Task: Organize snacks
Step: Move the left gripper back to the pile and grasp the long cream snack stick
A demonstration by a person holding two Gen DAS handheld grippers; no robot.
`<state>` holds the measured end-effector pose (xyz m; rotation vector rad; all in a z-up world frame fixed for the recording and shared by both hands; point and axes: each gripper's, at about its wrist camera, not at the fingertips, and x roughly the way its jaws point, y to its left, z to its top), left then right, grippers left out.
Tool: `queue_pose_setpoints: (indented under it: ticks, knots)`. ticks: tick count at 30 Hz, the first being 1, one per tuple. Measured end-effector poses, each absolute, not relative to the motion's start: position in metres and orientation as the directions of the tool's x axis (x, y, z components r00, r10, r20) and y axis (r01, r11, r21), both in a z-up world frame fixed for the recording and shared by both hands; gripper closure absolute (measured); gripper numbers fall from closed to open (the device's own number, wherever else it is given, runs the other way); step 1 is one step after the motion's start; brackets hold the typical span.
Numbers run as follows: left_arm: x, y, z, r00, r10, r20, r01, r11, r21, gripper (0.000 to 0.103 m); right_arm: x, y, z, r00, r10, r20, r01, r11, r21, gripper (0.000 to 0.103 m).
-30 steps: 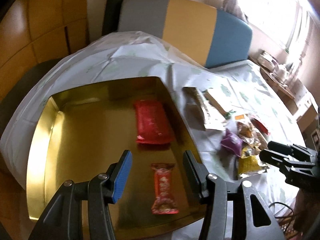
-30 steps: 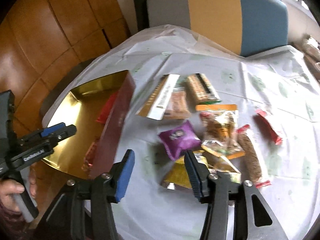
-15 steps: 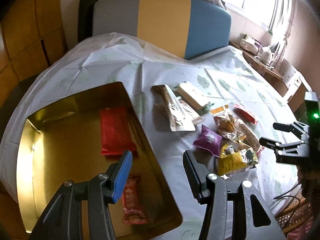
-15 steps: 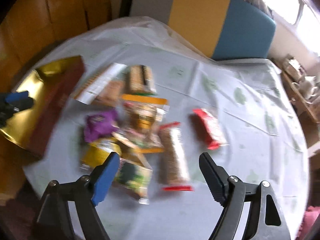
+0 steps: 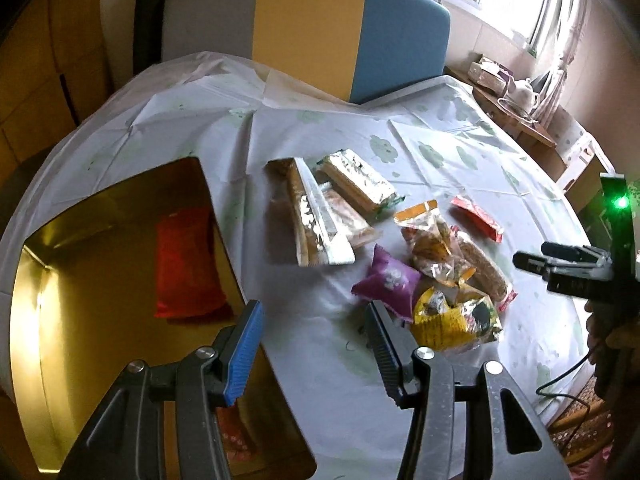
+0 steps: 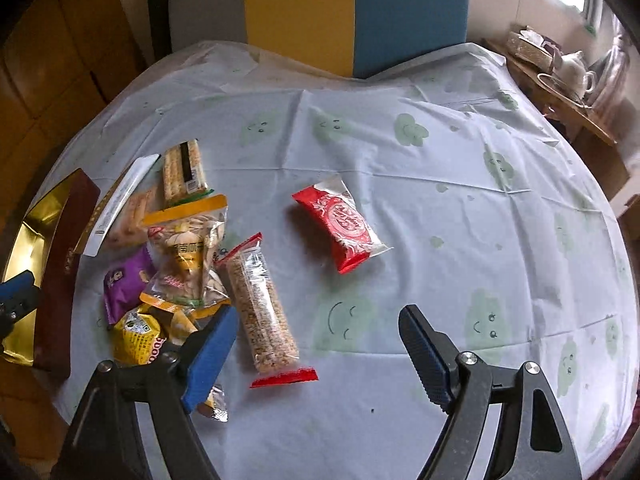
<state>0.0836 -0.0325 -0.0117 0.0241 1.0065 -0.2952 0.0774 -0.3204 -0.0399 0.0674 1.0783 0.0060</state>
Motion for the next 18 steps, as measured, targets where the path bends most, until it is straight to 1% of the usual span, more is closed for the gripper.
queue_pose_setpoints:
  ticks: [7,11,16,18]
  knots:
    - [0.113,-0.036,-0.004,0.5,-0.234,-0.834,0.244,0.962,-0.124,0.049,0.077,-0.316,-0.044,0.47,-0.011,-0.883,0.018,1.0,-0.003,0.019]
    - [0.136,-0.043,-0.003,0.49,-0.23,-0.841,0.242,0.963,-0.123,0.049,0.078,-0.316,-0.043,0.472,-0.016,-0.881,0.018,1.0,-0.008,0.012]
    - [0.173,-0.058,-0.011,0.439,-0.242,-0.865,0.258,0.956,-0.137,0.049,0.078,-0.316,-0.042,0.478,-0.026,-0.878,0.017,1.0,-0.02,0.012]
    - [0.191,-0.062,-0.017,0.41,-0.233,-0.882,0.24,0.96,-0.142,0.049,0.079,-0.315,-0.042,0.478,-0.028,-0.878,0.015,1.0,-0.023,0.012]
